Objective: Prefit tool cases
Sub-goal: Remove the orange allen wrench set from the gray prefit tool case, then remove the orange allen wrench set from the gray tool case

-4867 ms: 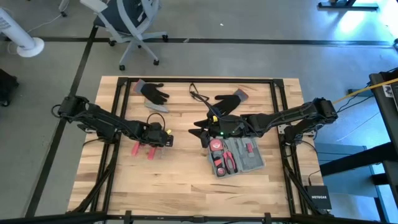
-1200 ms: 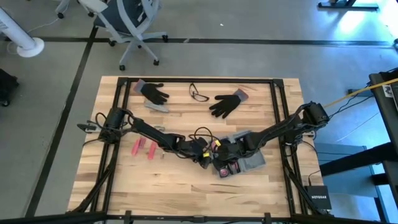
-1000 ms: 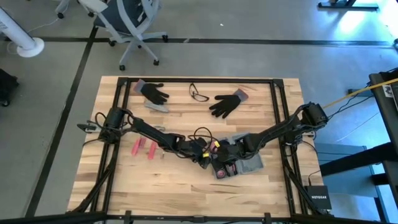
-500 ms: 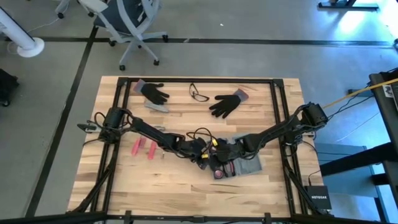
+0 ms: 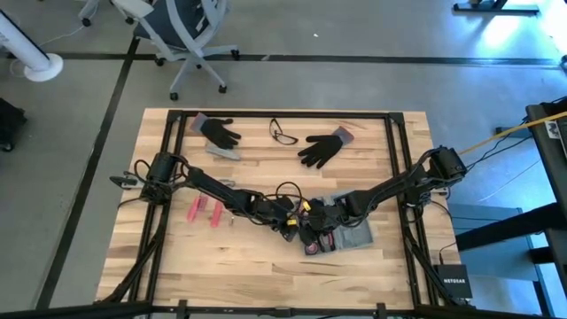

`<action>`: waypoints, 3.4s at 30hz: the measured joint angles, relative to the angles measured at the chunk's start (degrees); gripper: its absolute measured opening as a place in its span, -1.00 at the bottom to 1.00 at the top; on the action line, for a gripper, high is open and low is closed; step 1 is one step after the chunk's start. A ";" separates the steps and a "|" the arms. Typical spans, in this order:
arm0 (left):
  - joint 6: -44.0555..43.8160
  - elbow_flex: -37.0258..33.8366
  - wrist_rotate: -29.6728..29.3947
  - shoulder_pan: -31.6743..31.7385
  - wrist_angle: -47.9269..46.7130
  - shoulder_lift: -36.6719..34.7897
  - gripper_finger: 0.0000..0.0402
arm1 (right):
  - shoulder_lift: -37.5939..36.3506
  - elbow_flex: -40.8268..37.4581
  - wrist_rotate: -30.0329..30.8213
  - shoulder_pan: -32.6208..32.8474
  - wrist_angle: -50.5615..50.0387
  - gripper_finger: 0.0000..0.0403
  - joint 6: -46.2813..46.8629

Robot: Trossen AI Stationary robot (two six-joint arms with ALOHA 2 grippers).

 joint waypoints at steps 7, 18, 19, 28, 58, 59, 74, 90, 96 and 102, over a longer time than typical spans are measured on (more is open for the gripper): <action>0.13 0.00 0.13 0.02 0.02 0.00 -1.00 | 0.41 0.00 1.34 0.00 -1.20 -0.18 0.07; 4.53 0.04 1.68 -0.37 -2.19 -0.02 -1.00 | 4.37 0.09 -2.32 -0.06 6.09 -0.42 -0.39; 5.14 0.01 2.19 -0.37 -2.19 -0.05 -1.00 | 4.39 -0.04 -2.83 -0.06 7.46 -0.42 -1.22; 15.07 -0.32 2.83 1.43 -6.61 -3.42 -1.00 | 3.58 -0.06 -4.92 0.02 21.94 -0.42 -5.42; 5.82 0.66 -14.30 -11.45 1.45 2.90 -1.00 | 2.12 0.15 4.24 1.51 0.48 -0.42 -19.21; 6.52 0.66 -15.13 -11.47 1.46 2.94 -1.00 | 2.12 0.15 5.31 1.53 0.13 -0.42 -19.27; 11.11 0.31 -18.69 -8.24 2.86 3.21 -1.00 | 3.85 -0.04 12.56 1.01 4.46 -0.82 -23.65; 15.15 0.12 -17.16 -8.38 2.46 0.29 -1.00 | 1.00 0.11 10.40 -0.17 11.38 -0.92 -23.96; 18.79 0.00 -14.47 -9.27 -0.83 -3.43 -1.00 | -2.04 0.07 7.83 -0.02 7.15 -0.72 -28.76; 22.80 0.12 -15.01 -9.75 -7.23 -4.69 -1.00 | -2.58 1.53 7.47 -0.02 3.85 -0.26 -40.26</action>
